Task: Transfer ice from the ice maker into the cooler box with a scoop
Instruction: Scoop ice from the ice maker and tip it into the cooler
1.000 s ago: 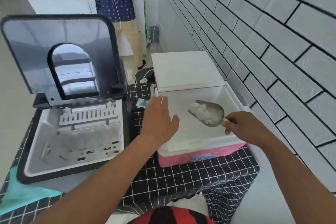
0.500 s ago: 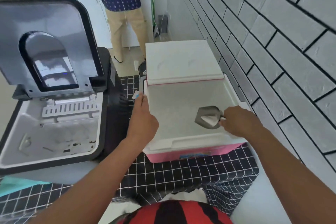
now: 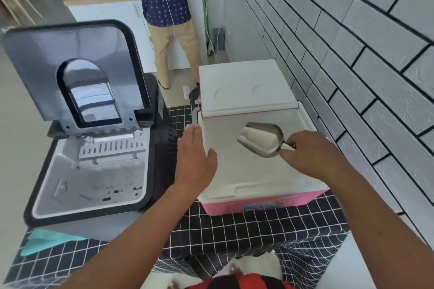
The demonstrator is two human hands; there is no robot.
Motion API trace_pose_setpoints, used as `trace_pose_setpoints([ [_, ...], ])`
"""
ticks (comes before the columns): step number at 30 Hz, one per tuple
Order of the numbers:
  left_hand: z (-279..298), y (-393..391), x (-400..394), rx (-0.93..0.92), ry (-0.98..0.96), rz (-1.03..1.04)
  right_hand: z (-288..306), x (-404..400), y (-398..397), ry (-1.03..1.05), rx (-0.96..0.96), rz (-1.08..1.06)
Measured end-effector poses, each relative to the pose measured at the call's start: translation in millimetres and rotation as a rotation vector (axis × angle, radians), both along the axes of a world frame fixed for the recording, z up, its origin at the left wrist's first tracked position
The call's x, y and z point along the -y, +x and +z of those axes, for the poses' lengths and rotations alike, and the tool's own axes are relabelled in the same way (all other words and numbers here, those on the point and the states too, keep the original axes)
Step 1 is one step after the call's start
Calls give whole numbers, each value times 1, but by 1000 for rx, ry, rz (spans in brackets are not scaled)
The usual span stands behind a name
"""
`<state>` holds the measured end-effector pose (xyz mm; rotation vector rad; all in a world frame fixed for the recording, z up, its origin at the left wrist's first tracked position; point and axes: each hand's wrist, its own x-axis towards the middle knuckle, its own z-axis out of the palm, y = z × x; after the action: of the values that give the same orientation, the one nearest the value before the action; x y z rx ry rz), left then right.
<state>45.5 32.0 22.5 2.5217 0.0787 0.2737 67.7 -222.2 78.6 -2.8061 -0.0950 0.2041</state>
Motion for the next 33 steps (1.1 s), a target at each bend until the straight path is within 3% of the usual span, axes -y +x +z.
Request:
trace_pose_setpoints([
  [7, 49, -28, -74, 181, -30, 64, 54, -57, -14, 18, 93, 95],
  [14, 47, -75, -212, 108, 107, 277, 85, -168, -34, -105, 131, 353],
  [16, 41, -88, -247, 69, 181, 289, 88, -201, -37, -177, 181, 449],
  [21, 27, -104, -289, -55, 100, 269, 85, -278, -45, -396, 194, 571],
  [27, 16, -104, -298, -15, 11, 158, 61, -346, -56, -760, 14, 607],
  [33, 6, -102, -301, 27, -74, 135, 23, -400, -67, -982, -60, 570],
])
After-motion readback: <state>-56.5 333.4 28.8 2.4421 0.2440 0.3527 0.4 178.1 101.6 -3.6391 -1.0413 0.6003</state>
